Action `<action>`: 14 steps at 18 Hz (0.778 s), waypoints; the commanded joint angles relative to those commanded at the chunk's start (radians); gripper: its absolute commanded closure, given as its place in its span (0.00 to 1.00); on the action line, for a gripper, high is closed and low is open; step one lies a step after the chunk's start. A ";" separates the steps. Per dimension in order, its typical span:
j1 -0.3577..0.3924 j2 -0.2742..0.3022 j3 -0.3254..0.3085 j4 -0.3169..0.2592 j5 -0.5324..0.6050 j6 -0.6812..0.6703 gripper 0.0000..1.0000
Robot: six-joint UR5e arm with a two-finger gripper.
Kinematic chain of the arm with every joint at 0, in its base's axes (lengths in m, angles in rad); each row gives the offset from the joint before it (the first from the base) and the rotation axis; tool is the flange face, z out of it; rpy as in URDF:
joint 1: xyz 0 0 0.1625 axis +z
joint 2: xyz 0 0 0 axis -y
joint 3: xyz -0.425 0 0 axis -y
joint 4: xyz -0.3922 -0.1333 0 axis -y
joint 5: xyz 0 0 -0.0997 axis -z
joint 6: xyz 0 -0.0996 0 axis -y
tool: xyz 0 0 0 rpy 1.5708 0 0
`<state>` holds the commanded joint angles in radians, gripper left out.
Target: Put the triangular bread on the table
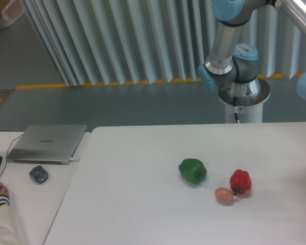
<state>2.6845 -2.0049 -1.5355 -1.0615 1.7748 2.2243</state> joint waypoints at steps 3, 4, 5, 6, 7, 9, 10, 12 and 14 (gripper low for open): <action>0.000 -0.002 -0.002 0.000 0.000 0.000 0.11; 0.000 -0.005 -0.002 0.000 0.000 0.000 0.12; 0.002 -0.005 -0.002 -0.002 0.002 0.000 0.16; 0.002 -0.005 -0.002 -0.003 0.002 -0.002 0.31; 0.002 -0.005 -0.002 -0.003 0.002 -0.006 0.37; 0.002 -0.005 0.000 -0.006 0.005 -0.011 0.49; 0.002 -0.005 0.001 -0.008 0.006 -0.014 0.60; 0.005 -0.003 0.011 -0.014 0.006 -0.012 0.69; 0.006 -0.002 0.011 -0.015 0.006 -0.014 0.78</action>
<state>2.6906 -2.0064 -1.5248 -1.0769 1.7810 2.2105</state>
